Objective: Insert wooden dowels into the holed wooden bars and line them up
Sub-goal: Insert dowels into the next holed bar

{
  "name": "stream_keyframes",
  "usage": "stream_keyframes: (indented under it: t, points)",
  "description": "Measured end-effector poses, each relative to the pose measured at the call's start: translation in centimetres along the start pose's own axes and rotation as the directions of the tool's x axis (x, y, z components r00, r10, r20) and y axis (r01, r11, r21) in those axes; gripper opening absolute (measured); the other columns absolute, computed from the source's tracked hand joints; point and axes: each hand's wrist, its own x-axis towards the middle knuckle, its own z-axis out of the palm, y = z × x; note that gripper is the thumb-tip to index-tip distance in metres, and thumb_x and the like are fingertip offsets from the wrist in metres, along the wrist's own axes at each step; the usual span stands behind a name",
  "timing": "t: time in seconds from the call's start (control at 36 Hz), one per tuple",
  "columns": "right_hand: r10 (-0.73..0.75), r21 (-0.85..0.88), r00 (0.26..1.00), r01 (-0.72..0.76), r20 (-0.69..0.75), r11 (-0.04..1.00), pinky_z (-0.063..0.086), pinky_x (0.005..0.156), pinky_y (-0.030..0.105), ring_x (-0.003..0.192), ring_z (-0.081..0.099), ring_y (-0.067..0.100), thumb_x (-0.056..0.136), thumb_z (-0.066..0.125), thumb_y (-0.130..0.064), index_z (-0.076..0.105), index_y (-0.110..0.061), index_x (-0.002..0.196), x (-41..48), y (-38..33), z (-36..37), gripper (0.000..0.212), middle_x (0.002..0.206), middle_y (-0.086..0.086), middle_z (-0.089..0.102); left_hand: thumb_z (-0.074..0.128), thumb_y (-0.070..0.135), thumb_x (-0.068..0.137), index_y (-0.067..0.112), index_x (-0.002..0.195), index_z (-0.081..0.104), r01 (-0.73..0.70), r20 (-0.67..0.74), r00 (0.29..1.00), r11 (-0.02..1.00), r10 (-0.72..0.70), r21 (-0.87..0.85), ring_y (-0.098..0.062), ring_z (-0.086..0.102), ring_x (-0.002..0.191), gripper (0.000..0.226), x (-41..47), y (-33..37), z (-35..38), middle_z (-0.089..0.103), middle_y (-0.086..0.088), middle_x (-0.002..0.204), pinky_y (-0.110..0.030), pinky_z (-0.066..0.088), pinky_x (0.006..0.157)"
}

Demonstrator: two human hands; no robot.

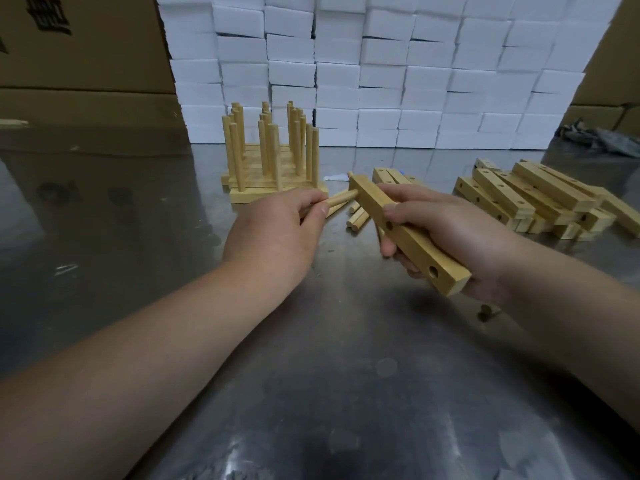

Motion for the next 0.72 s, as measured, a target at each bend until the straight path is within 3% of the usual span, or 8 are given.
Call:
stream_keyframes:
  t: [0.06, 0.14, 0.31, 0.36, 0.44, 0.53, 0.61, 0.72]
  points:
    - [-0.019, -0.03, 1.0, 0.019, 0.004, 0.999, 0.043, 0.042, 0.019, 0.049, 0.057, 0.006, 0.093, 0.049, -0.019, 0.057, -0.035, 0.106, -0.11, -0.11, -0.06, 0.022, 0.061, 0.004, 0.064, 0.053, 0.034, 0.091, 0.03, 0.111, 0.066, -0.027, -0.01, 1.0, 1.0, 0.027, 0.013, -0.009, 0.054, 0.097, 0.025, -0.07, 0.09, -0.11, 0.067, 0.009, 0.104, -0.021, 0.033, 0.077]
    - [-0.04, -0.043, 0.999, 0.041, 0.015, 0.998, 0.043, 0.043, 0.019, 0.05, 0.057, 0.007, 0.092, 0.051, -0.019, 0.058, -0.035, 0.105, -0.25, -0.26, -0.1, 0.022, 0.059, 0.004, 0.063, 0.052, 0.031, 0.091, 0.026, 0.107, 0.068, -0.069, -0.025, 0.997, 0.997, 0.069, 0.019, -0.007, 0.049, 0.086, 0.022, -0.19, 0.18, -0.2, 0.068, 0.005, 0.099, -0.023, 0.034, 0.074]
    - [-0.056, -0.138, 0.998, 0.06, 0.033, 0.989, 0.045, 0.046, 0.019, 0.055, 0.058, 0.007, 0.091, 0.052, -0.022, 0.058, -0.036, 0.105, -0.34, -0.22, -0.22, 0.021, 0.059, 0.002, 0.063, 0.051, 0.031, 0.092, 0.026, 0.104, 0.069, -0.063, 0.007, 0.998, 0.998, 0.063, 0.015, -0.009, 0.052, 0.083, 0.022, -0.29, 0.15, -0.41, 0.069, 0.002, 0.094, -0.024, 0.035, 0.072]
    - [-0.065, -0.155, 0.997, 0.07, 0.036, 0.985, 0.045, 0.047, 0.019, 0.056, 0.057, 0.008, 0.09, 0.053, -0.021, 0.059, -0.036, 0.105, -0.33, -0.21, -0.29, 0.021, 0.058, 0.001, 0.062, 0.05, 0.031, 0.093, 0.028, 0.101, 0.069, -0.042, 0.038, 0.998, 0.999, 0.042, -0.012, -0.008, 0.049, 0.082, 0.021, -0.27, 0.23, -0.53, 0.064, 0.006, 0.085, -0.026, 0.038, 0.074]
    - [-0.093, -0.196, 0.995, 0.098, 0.032, 0.976, 0.043, 0.046, 0.019, 0.053, 0.056, 0.007, 0.089, 0.054, -0.022, 0.06, -0.035, 0.106, -0.26, -0.19, -0.33, 0.022, 0.055, 0.0, 0.061, 0.047, 0.033, 0.094, 0.034, 0.079, 0.066, -0.005, 0.1, 0.995, 0.999, 0.009, -0.048, -0.013, 0.053, 0.078, 0.024, -0.24, 0.46, -0.82, 0.063, 0.006, 0.079, -0.036, 0.046, 0.079]
    - [-0.119, -0.235, 0.992, 0.123, 0.032, 0.964, 0.041, 0.053, 0.024, 0.053, 0.054, 0.008, 0.089, 0.054, -0.023, 0.06, -0.035, 0.11, -0.15, -0.07, -0.31, 0.025, 0.055, -0.001, 0.06, 0.045, 0.033, 0.094, 0.02, 0.079, 0.066, 0.032, 0.129, 0.991, 0.998, -0.023, -0.062, -0.011, 0.051, 0.061, 0.029, -0.1, 0.31, -0.91, 0.053, 0.009, 0.054, -0.04, 0.048, 0.079]
    - [-0.14, -0.267, 0.99, 0.144, 0.035, 0.953, 0.038, 0.061, 0.029, 0.055, 0.056, 0.005, 0.089, 0.054, -0.023, 0.06, -0.038, 0.107, -0.17, 0.03, -0.37, 0.024, 0.055, -0.001, 0.061, 0.046, 0.032, 0.094, 0.009, 0.085, 0.065, 0.076, 0.138, 0.989, 0.992, -0.062, -0.099, -0.006, 0.032, 0.044, 0.031, 0.17, 0.07, -0.75, 0.035, 0.011, 0.041, -0.034, 0.044, 0.067]
    - [-0.139, -0.269, 0.99, 0.144, 0.036, 0.952, 0.04, 0.061, 0.028, 0.057, 0.058, 0.005, 0.089, 0.054, -0.025, 0.058, -0.042, 0.103, -0.22, 0.08, -0.33, 0.023, 0.057, -0.002, 0.062, 0.047, 0.032, 0.094, 0.019, 0.075, 0.067, 0.106, 0.183, 0.98, 0.982, -0.077, -0.157, -0.003, 0.034, 0.038, 0.03, 0.4, 0.09, -0.72, 0.034, 0.012, 0.036, -0.027, 0.037, 0.06]
